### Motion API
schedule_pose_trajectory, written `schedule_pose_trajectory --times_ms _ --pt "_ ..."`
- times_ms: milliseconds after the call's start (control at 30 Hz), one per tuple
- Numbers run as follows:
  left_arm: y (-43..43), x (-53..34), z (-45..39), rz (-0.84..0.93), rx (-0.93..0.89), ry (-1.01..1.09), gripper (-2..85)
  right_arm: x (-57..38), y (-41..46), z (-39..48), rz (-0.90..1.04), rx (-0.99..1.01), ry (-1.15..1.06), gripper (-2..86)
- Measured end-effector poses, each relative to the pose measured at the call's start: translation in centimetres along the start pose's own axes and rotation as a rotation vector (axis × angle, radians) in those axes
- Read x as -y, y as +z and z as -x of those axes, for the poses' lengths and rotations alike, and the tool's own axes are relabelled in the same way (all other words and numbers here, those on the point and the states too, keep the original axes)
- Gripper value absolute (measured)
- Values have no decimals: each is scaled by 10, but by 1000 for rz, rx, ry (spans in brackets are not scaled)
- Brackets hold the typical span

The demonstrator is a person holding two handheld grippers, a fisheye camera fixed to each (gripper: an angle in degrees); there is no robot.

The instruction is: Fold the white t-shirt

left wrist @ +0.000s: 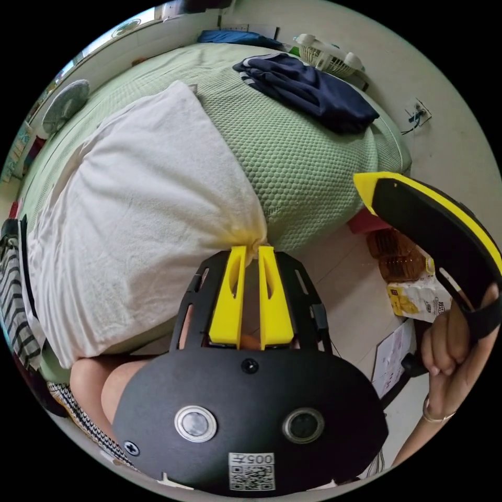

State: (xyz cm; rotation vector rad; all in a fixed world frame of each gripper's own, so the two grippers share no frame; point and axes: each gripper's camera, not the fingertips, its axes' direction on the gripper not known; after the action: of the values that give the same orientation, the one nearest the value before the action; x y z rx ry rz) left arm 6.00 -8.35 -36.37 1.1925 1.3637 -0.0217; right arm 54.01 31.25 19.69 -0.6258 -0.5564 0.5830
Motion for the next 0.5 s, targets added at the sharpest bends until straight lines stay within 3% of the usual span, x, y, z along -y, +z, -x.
schedule_pose_trajectory --times_ms 100,233,500 --pt "-5 -6 7 -7 -33 3 41 -1 -1 -7 0 5 5 -12" --pt "-27 -21 38 -21 -208 33 24 4 -2 -14 -7 -14 -16 -12" --pt "-114 -84 140 -234 -361 14 26 49 23 -17 42 125 -56 3"
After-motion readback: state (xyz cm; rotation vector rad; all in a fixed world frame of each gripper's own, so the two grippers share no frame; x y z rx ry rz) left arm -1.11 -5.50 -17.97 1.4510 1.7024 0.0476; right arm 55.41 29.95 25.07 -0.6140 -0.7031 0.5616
